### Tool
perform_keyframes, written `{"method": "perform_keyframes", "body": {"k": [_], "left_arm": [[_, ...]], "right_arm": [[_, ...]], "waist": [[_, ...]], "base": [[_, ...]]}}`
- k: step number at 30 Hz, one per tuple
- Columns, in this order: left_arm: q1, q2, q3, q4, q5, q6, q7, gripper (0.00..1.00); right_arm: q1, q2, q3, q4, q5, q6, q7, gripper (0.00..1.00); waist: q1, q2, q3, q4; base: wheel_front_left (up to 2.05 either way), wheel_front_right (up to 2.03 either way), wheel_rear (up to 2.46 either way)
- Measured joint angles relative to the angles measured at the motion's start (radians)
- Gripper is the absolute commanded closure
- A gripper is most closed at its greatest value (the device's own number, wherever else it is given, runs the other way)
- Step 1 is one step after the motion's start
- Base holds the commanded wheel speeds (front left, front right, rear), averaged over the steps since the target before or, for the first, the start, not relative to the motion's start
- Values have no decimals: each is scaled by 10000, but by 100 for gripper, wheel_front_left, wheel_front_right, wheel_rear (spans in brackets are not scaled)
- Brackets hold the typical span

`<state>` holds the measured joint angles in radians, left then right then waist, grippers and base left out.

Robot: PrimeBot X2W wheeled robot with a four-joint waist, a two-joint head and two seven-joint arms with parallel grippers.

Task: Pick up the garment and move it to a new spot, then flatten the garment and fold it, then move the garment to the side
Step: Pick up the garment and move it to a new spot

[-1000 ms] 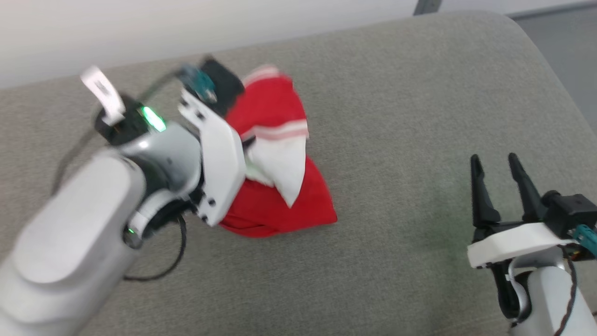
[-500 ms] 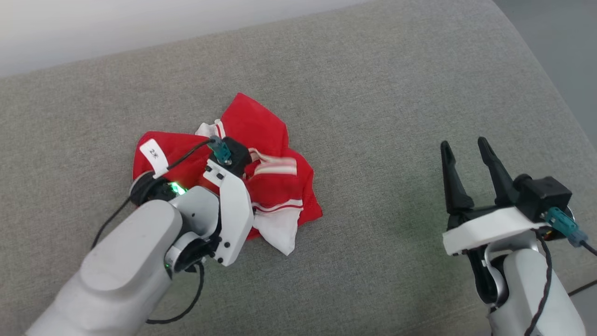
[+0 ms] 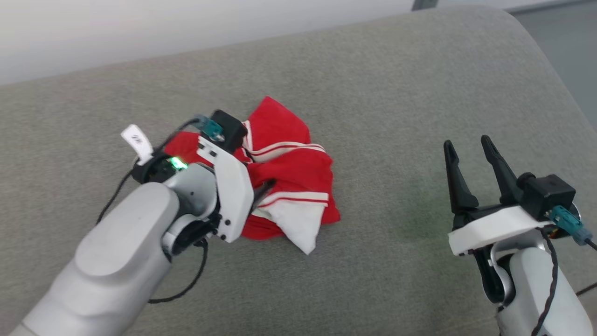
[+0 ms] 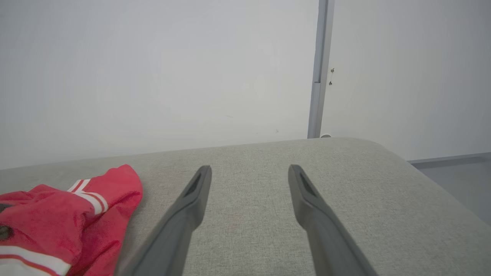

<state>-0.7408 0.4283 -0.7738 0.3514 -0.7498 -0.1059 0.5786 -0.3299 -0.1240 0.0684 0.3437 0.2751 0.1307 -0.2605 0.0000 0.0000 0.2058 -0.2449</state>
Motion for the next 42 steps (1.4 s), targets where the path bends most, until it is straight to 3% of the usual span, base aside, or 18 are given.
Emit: {"method": "perform_keyframes", "body": {"k": [8,23,31,37,42], "left_arm": [[763,830,838,-1411,69,171,-2084,0],[4000,2050,2788,-2746,10,1388,-6309,0],[5927,2313,3820,-3035,-468,1983,-7871,0],[7149,2290,4579,-3093,-621,2088,-8305,0],[7915,1933,5348,-3049,-447,1979,-8389,0]], "right_arm": [[382,-293,-180,-104,-36,0,-8,0],[1201,-453,-560,-349,-88,0,10,0],[1647,-493,-794,-439,-46,0,84,0],[1822,-456,-965,-535,-50,0,125,0],[1978,-385,-1011,-587,-58,0,151,0]], "waist": [[0,0,-543,717],[0,0,-1670,1903],[0,0,-2064,2247],[0,0,-2172,2360],[0,0,-2205,2438]], "base": [[0,0,0],[0,0,0],[0,0,0],[0,0,0],[0,0,0]]}}
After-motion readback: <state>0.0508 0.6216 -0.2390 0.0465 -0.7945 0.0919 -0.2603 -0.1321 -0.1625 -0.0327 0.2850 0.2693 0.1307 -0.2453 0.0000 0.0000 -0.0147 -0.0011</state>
